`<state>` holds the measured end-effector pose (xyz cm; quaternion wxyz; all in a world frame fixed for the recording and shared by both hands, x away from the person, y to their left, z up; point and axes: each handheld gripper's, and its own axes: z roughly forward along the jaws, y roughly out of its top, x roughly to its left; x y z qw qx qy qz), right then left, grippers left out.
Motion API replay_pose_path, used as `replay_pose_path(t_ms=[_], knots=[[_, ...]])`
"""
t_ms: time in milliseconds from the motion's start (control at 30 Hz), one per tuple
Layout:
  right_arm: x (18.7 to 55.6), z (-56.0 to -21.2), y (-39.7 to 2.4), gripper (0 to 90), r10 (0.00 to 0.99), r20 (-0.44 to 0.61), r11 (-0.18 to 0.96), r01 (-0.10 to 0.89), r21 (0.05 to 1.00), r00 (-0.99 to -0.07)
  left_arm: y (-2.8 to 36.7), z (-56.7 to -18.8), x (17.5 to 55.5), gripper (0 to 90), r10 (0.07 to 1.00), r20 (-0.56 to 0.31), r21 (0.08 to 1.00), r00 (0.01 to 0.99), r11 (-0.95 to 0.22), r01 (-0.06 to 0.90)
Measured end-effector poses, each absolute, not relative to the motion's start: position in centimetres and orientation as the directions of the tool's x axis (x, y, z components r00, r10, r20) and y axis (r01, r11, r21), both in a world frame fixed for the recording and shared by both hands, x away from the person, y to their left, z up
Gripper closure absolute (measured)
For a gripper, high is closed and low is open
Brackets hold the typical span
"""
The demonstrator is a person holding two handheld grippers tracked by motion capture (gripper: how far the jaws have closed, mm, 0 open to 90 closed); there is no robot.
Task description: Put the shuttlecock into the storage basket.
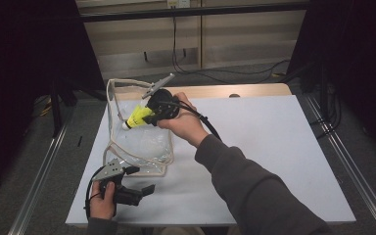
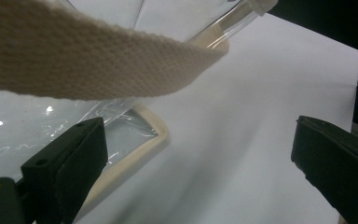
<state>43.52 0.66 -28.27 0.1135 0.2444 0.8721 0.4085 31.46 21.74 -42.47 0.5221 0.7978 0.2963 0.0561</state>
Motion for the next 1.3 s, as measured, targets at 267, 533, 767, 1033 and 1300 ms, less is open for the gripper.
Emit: replay_pose_path(t_ms=[267,533,767,1033,1300], knots=[[43.8,-28.6,1.6,79.9,0.519,0.004,0.551,0.337,0.763,-0.855,21.7,-42.5,31.5,3.7,0.53,-0.22,0.867,0.819,-0.28,0.413],[43.9,-29.0,2.7,79.9,0.523,0.002,0.555,0.343,0.758,-0.852,21.7,-42.5,31.5,3.7,0.532,-0.219,0.867,0.818,-0.279,0.413],[44.1,-29.5,3.7,79.8,0.522,0.001,0.565,0.347,0.748,-0.853,21.7,-42.6,31.5,3.7,0.532,-0.22,0.868,0.818,-0.276,0.413],[44.2,-29.9,4.8,79.8,0.511,-0.001,0.583,0.346,0.735,-0.859,21.8,-42.6,31.5,3.7,0.528,-0.221,0.866,0.82,-0.28,0.414],[44.3,-30.3,5.3,79.8,0.515,0.003,0.584,0.353,0.731,-0.857,21.8,-42.7,31.5,3.7,0.526,-0.221,0.865,0.821,-0.283,0.415]])
